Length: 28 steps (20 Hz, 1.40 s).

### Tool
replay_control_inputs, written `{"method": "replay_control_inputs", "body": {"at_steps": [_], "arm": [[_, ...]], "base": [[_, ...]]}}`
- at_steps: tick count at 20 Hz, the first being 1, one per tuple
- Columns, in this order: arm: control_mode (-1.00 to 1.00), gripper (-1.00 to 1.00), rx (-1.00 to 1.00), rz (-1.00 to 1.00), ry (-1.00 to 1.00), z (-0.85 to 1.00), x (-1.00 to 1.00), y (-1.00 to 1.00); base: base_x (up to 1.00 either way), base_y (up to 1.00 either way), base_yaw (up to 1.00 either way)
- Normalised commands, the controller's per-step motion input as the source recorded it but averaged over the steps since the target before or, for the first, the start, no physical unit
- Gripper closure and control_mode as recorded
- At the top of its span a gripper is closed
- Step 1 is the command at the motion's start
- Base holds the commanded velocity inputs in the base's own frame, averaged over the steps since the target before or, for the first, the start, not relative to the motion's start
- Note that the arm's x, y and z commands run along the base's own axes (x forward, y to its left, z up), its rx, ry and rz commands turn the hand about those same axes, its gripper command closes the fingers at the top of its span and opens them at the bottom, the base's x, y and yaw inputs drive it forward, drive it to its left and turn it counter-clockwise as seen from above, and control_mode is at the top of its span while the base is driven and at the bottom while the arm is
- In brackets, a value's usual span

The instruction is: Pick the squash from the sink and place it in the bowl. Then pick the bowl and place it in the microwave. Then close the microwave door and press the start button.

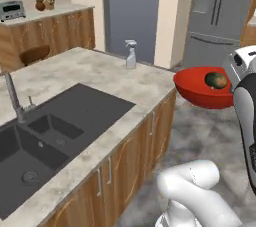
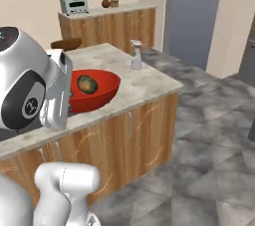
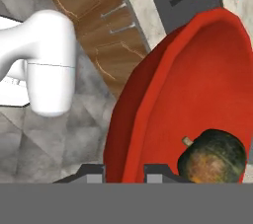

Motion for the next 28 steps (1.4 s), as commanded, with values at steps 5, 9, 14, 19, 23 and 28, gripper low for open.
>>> {"method": "replay_control_inputs", "body": {"at_steps": [5, 9, 14, 19, 23, 28], "arm": [[1.00, 1.00, 0.00, 0.00, 0.00, 0.00, 0.00, 0.00], [1.00, 1.00, 0.00, 0.00, 0.00, 0.00, 0.00, 0.00], [1.00, 1.00, 0.00, 0.00, 0.00, 0.00, 0.00, 0.00], [1.00, 1.00, 0.00, 0.00, 0.00, 0.00, 0.00, 0.00], [1.00, 1.00, 0.00, 0.00, 0.00, 0.00, 0.00, 0.00], [1.00, 1.00, 0.00, 0.00, 0.00, 0.00, 0.00, 0.00]], "base": [[-0.11, -0.24, -0.75], [-0.14, -0.29, -0.69], [-0.10, -0.18, -0.61], [-0.01, -0.05, -0.56], [-0.37, 0.24, -0.49], [-0.05, 0.00, -0.56]]}}
